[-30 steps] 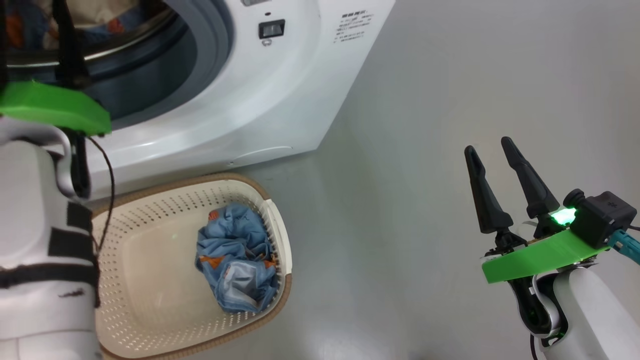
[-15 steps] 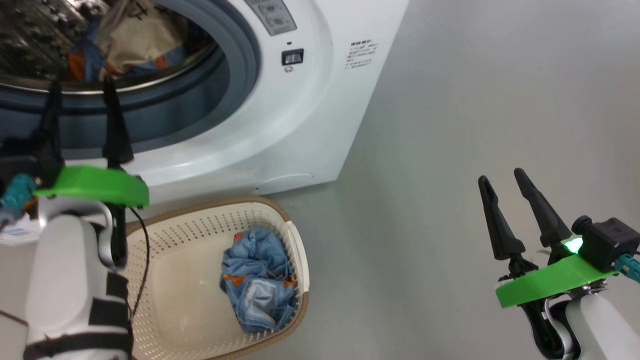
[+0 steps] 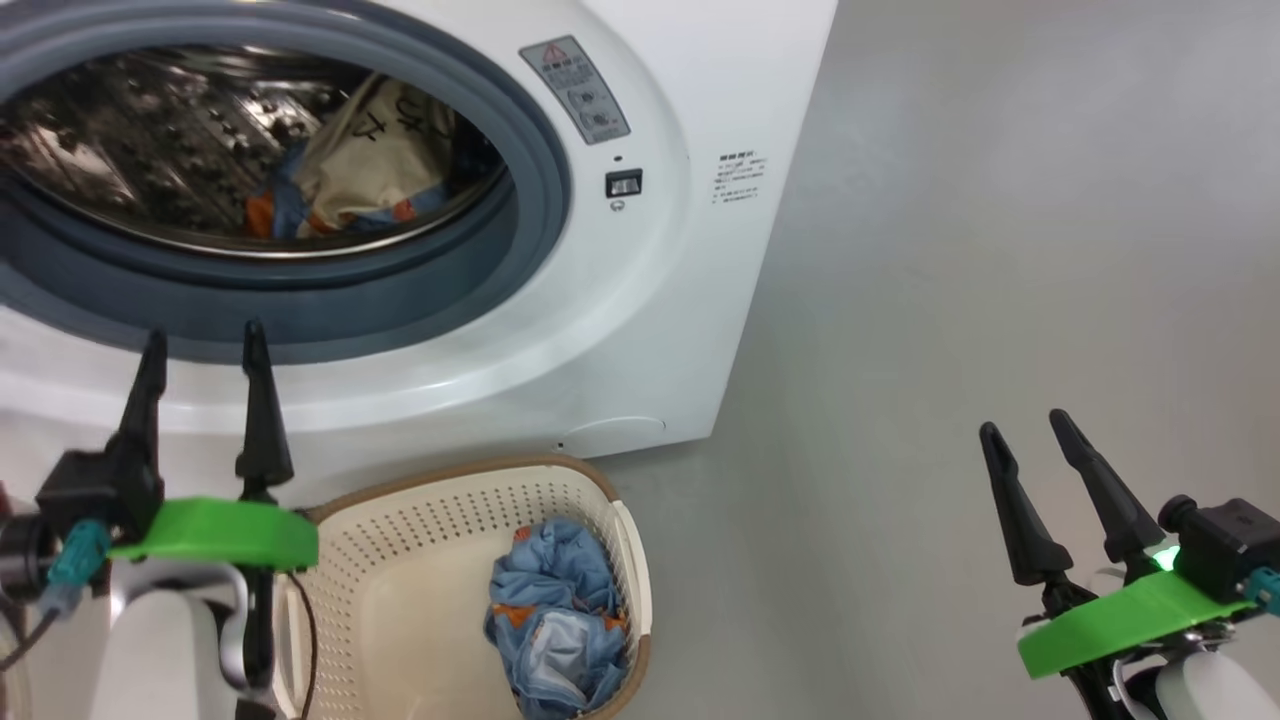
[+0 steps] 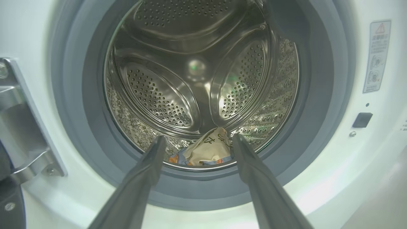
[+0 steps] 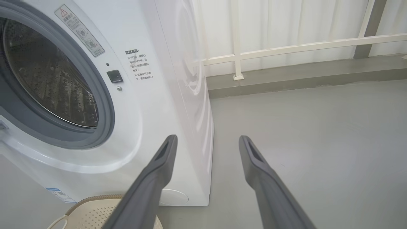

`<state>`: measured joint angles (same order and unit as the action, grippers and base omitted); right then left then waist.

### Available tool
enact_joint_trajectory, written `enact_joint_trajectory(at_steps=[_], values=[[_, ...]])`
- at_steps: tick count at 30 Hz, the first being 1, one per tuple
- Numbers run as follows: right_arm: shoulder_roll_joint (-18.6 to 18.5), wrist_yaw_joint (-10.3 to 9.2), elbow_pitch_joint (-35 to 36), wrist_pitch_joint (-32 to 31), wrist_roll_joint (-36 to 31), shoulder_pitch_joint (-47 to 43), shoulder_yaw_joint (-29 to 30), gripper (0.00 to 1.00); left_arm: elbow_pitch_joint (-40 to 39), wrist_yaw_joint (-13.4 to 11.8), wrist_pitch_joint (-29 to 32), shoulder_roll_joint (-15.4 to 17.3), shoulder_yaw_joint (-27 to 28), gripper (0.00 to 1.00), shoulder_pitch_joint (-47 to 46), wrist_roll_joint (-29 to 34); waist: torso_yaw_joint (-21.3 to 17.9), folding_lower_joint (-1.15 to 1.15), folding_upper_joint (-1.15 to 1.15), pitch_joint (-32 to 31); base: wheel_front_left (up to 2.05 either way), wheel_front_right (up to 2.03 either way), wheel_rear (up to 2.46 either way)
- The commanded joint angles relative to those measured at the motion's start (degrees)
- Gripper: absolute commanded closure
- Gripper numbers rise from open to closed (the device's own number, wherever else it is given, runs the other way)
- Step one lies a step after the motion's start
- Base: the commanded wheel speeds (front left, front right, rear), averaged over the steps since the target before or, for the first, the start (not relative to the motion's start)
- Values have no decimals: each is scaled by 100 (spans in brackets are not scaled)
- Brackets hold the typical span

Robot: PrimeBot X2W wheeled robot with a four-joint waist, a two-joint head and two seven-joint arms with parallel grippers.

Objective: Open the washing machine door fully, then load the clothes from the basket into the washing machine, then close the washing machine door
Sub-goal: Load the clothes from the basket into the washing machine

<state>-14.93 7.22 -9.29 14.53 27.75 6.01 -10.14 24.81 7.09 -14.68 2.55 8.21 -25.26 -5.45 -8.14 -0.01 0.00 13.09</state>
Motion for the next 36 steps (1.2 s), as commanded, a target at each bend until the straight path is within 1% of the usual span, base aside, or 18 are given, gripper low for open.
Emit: enact_joint_trajectory(at_steps=[1,10,23,36], values=[[-151,26,124,47,-37,-99,-24,0,-224,3,-32,111,203,0,137,-83,115,1,0,-169,0,0,0],[-184,26,141,47,-60,-393,67,0,-655,14,-32,60,345,0,885,-128,229,1,0,-413,0,0,0],[-240,26,145,47,-59,-600,151,0,-1174,12,-32,36,412,0,1709,-202,218,1,0,-614,0,0,0],[-231,26,170,47,-81,-677,184,0,-1400,-103,-32,33,344,0,2019,-370,211,1,0,-648,0,0,0]])
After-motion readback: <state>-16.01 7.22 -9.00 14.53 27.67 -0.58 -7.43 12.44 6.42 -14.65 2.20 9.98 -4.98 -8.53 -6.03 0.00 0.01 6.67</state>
